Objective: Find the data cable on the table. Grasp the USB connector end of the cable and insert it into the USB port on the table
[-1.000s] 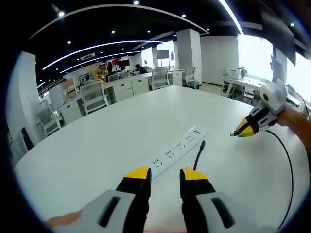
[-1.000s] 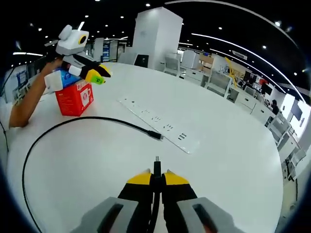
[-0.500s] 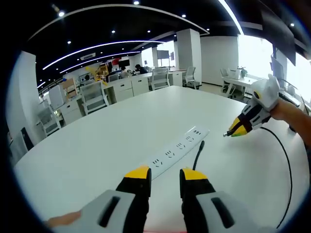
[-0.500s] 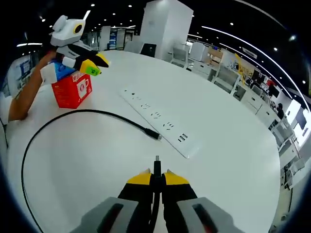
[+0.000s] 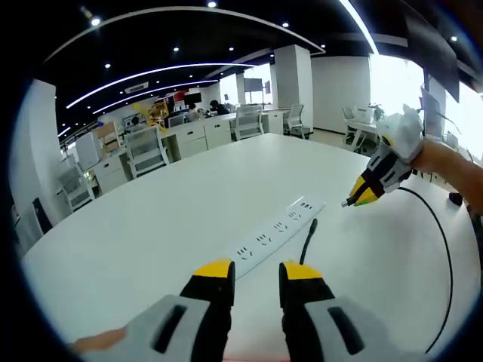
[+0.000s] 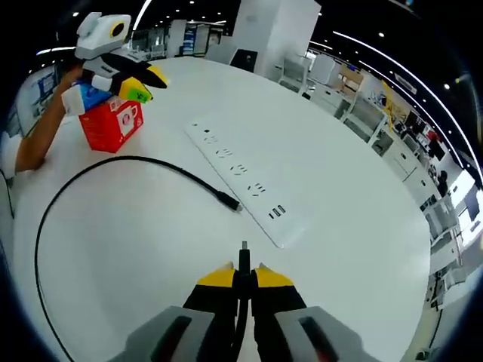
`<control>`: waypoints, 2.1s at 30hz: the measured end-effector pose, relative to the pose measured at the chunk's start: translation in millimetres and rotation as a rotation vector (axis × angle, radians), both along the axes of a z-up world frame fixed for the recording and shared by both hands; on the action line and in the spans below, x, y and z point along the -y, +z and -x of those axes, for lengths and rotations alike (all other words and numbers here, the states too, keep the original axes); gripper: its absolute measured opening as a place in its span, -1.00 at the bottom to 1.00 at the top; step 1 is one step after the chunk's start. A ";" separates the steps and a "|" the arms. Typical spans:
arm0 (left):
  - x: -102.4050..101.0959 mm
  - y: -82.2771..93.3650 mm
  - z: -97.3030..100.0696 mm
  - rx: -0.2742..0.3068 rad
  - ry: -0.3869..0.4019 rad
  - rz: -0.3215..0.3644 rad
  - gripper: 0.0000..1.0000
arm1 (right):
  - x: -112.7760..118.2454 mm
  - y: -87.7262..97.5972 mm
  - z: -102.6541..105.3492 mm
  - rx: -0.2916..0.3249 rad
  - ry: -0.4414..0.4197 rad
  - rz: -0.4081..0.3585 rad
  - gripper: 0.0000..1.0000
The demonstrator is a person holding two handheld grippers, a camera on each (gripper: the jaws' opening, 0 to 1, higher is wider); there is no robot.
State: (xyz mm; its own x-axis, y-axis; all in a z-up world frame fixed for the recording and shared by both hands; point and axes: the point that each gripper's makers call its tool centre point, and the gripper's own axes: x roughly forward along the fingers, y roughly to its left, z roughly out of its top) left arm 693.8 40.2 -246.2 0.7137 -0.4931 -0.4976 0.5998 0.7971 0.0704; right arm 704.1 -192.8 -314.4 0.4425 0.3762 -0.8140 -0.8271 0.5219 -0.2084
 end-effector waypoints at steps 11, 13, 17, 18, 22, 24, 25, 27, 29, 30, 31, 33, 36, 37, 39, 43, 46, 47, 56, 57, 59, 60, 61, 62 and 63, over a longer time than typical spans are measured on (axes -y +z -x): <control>-0.6 -0.6 -0.1 0.000 0.000 0.001 -0.52 | 1.5 -4.2 -15.2 -0.036 0.035 0.075 -0.81; -0.6 -0.6 -0.1 0.001 0.000 0.002 -0.52 | 2.1 -4.5 -17.7 -0.039 0.038 0.087 -0.81; -0.6 -0.7 0.2 0.001 0.000 0.001 -0.52 | 1.4 -4.5 -20.6 -0.044 0.053 0.103 -0.81; -0.6 -0.7 0.3 0.000 0.000 0.001 -0.52 | 1.4 -4.9 -20.8 -0.048 0.059 0.109 -0.81; -0.2 -0.7 0.5 0.001 0.000 0.001 -0.52 | 2.9 -4.9 -24.3 -0.056 0.074 0.135 -0.81; 0.1 -0.8 0.6 0.000 0.000 0.001 -0.52 | 3.5 -4.0 -26.7 -0.061 0.085 0.149 -0.81; 0.2 -0.7 0.5 0.001 0.000 0.001 -0.52 | 3.7 -3.1 -28.6 -0.062 0.093 0.160 -0.81; 0.5 -0.9 0.5 0.000 0.000 0.001 -0.52 | 3.7 -2.2 -31.2 -0.066 0.109 0.182 -0.82; 0.9 -0.9 0.4 0.001 0.000 0.002 -0.52 | 3.8 -1.2 -34.9 -0.065 0.123 0.210 -0.82; 1.0 -1.0 0.5 0.000 0.000 0.001 -0.52 | 3.6 -1.2 -35.8 -0.064 0.127 0.218 -0.82; 1.3 -1.2 0.5 0.000 0.000 0.001 -0.52 | 3.5 -1.0 -37.4 -0.064 0.138 0.236 -0.82; 1.8 -1.3 0.5 0.001 0.000 0.002 -0.52 | 4.2 -0.6 -41.0 -0.065 0.152 0.274 -0.82; 2.5 -1.8 0.6 0.000 0.000 0.001 -0.52 | 2.6 -0.6 -47.4 -0.070 0.169 0.317 -0.82; 2.6 -1.7 0.6 0.000 0.000 0.002 -0.52 | 2.3 -0.8 -48.3 -0.072 0.174 0.328 -0.82; 3.0 -1.8 0.6 0.001 0.000 0.003 -0.52 | 1.6 -1.2 -52.3 -0.077 0.200 0.372 -0.82; 3.4 -2.0 0.9 0.001 0.000 0.003 -0.52 | -0.3 1.6 -59.0 -0.076 0.233 0.441 -0.82; 3.7 -2.1 0.9 0.001 0.000 0.003 -0.52 | -2.4 3.8 -62.4 -0.082 0.254 0.475 -0.82; 3.8 -2.1 0.7 0.001 0.000 0.003 -0.52 | -2.6 3.9 -62.8 -0.085 0.261 0.487 -0.82; 4.8 -2.8 -0.2 0.000 0.000 0.003 -0.52 | -8.3 0.5 -68.7 -0.106 0.330 0.638 -0.82; 5.0 -3.0 -0.3 0.000 -0.001 0.002 -0.52 | -9.6 0.7 -69.7 -0.104 0.336 0.651 -0.82; 5.1 -3.0 -0.6 0.000 -0.001 0.002 -0.52 | -12.5 0.8 -70.9 -0.106 0.345 0.667 -0.82; 5.2 -3.0 -0.7 0.000 -0.001 0.002 -0.52 | -15.0 1.0 -71.1 -0.106 0.354 0.676 -0.82; 5.3 -3.0 -0.8 0.001 -0.001 0.003 -0.52 | -16.2 0.6 -70.2 -0.111 0.361 0.686 -0.82; 5.4 -3.0 -0.9 0.001 -0.001 0.003 -0.52 | -16.9 0.1 -69.2 -0.117 0.372 0.701 -0.82; 5.5 -2.9 -1.0 0.001 -0.001 0.004 -0.52 | -16.7 0.0 -69.1 -0.120 0.375 0.713 -0.82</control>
State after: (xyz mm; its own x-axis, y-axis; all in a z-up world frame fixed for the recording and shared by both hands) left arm 694.8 34.7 -249.1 0.7136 -0.4959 -0.4948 0.6008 0.7965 0.0682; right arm 773.2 -176.1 -314.5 0.2849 -0.1443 -0.9476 -0.9583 -0.0185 -0.2853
